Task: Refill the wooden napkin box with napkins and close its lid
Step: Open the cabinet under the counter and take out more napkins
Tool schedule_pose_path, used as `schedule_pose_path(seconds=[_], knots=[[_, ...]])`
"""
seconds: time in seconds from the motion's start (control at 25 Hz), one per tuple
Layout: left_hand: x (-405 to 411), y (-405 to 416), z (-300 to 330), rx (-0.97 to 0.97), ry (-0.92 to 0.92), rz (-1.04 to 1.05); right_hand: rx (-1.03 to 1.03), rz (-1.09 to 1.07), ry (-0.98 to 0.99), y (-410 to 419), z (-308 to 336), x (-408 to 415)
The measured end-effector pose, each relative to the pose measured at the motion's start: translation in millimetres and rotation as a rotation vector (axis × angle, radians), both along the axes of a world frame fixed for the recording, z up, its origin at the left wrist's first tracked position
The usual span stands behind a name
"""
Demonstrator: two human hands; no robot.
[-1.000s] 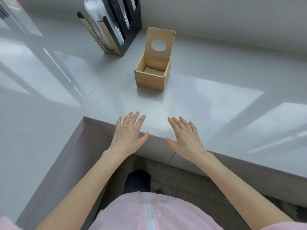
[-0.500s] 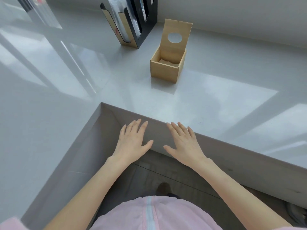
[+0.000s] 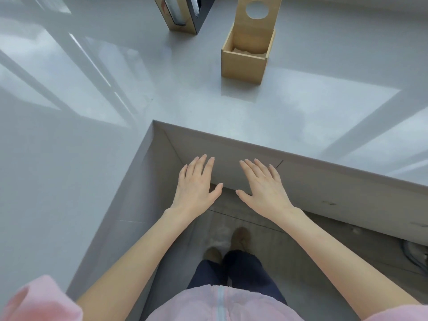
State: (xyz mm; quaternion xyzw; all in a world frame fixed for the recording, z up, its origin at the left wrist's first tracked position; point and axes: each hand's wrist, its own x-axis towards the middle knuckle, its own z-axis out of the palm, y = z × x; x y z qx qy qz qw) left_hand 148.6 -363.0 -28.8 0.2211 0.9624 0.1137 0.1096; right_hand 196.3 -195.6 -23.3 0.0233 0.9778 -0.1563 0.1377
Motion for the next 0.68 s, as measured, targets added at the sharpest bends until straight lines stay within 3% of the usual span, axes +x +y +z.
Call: schedule_pose_path(seconds=[0.4,0.68], knots=[[-10,31,-56,0.031,0.065,-0.021,0.058,-0.010,-0.015,40,-52,-4],[-21,79,-102,0.013,0.111,-0.027,0.201,-0.055,0.155,64,-106,-17]])
